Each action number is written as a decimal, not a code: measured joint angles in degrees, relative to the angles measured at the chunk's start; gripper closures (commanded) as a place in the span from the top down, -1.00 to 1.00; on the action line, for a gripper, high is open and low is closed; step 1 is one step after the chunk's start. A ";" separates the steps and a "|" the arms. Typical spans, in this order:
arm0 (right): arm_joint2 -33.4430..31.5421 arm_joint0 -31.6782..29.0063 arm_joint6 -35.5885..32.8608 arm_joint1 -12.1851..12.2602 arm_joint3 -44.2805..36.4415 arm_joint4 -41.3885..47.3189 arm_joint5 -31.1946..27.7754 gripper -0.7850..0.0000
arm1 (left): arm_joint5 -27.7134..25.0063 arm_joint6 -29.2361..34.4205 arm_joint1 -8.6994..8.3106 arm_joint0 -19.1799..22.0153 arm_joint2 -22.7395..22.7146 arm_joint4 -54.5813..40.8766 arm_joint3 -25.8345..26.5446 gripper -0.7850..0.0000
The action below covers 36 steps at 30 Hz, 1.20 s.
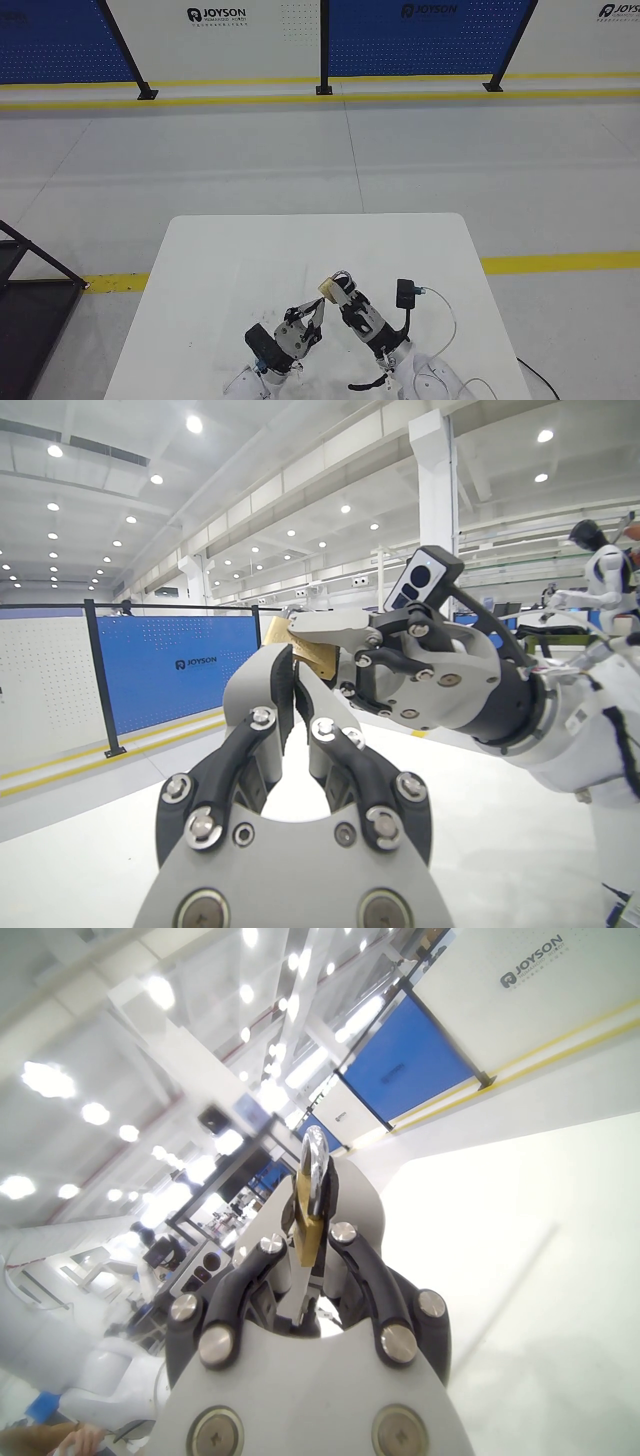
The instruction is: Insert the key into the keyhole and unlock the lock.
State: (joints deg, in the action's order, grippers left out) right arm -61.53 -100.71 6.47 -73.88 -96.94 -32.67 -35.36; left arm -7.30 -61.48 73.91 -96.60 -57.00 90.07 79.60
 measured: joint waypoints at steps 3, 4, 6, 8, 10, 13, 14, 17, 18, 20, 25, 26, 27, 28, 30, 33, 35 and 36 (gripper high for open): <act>0.04 -0.03 -0.03 0.05 -0.07 0.08 0.12 -1.00 | 3.84 -0.72 0.12 0.34 0.28 1.86 -0.65 -1.00; 0.05 -0.03 -0.03 0.07 -0.09 0.09 0.13 -1.00 | 4.62 -0.83 0.16 0.46 0.42 2.16 -0.84 -1.00; 0.08 -0.05 -0.03 0.10 -0.11 0.13 0.22 -1.00 | 6.28 -1.06 0.24 0.81 0.60 2.89 -1.30 -1.00; 0.11 -0.05 -0.04 0.13 -0.14 0.18 0.30 -1.00 | 7.98 -1.33 0.28 1.13 0.66 3.81 -1.74 -1.00; 0.13 -0.05 -0.05 0.17 -0.17 0.21 0.34 -1.00 | 10.92 -1.60 0.32 1.51 0.63 5.58 -2.38 -1.00; 0.18 -0.01 -0.19 0.22 -0.20 0.25 0.49 -1.00 | 13.11 -2.07 0.46 1.88 1.05 6.52 -3.02 -1.00; 0.20 0.00 -0.21 0.23 -0.22 0.27 0.51 -1.00 | 13.92 -2.37 0.48 2.02 1.05 6.91 -3.20 -1.00; 0.27 0.04 -0.29 0.27 -0.23 0.41 0.50 -1.00 | 16.49 -3.05 0.59 2.39 1.20 7.94 -3.95 -1.00; 0.28 0.07 -0.34 0.30 -0.23 0.41 0.50 -1.00 | 16.02 -3.35 0.67 2.43 1.45 7.29 -4.04 -1.00; 0.28 0.09 -0.38 0.32 -0.25 0.41 0.64 -1.00 | 14.89 -4.07 0.73 2.45 1.61 5.92 -4.03 -0.18; 0.18 0.25 0.29 0.36 -0.28 0.33 1.17 -1.00 | 11.00 -4.21 0.71 2.06 1.63 2.54 -3.75 1.00; 0.13 0.30 0.43 0.36 -0.21 0.40 1.30 -1.00 | 9.55 -3.92 0.66 1.83 1.65 1.56 -3.53 1.00; 0.06 0.39 0.60 0.36 -0.10 0.46 1.54 -1.00 | 7.14 -3.46 0.57 1.48 1.56 0.10 -3.12 1.00; 0.02 0.47 0.69 0.36 0.00 0.47 1.74 -1.00 | 5.14 -3.08 0.44 1.18 1.35 -1.04 -2.70 1.00; -0.15 0.75 1.09 0.33 0.38 0.52 2.62 -1.00 | -0.48 -1.91 -0.04 0.02 0.47 -3.99 -1.37 1.00; 0.07 1.45 1.24 0.20 1.17 -0.01 4.63 -1.00 | -9.21 0.54 -1.29 -2.70 -2.61 -8.02 1.52 1.00; 0.60 2.28 -0.13 0.12 2.03 -0.50 6.32 -1.00 | -14.91 2.55 -2.33 -5.02 -5.64 -10.90 3.83 1.00; 1.18 3.07 -1.62 0.02 2.71 -0.71 7.60 -1.00 | -18.63 4.64 -3.11 -6.77 -8.28 -13.00 5.51 1.00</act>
State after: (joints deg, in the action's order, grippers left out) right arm -60.35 -97.63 4.85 -73.85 -94.22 -33.38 -27.77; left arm -25.93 -56.84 70.80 -103.37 -65.27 77.06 85.12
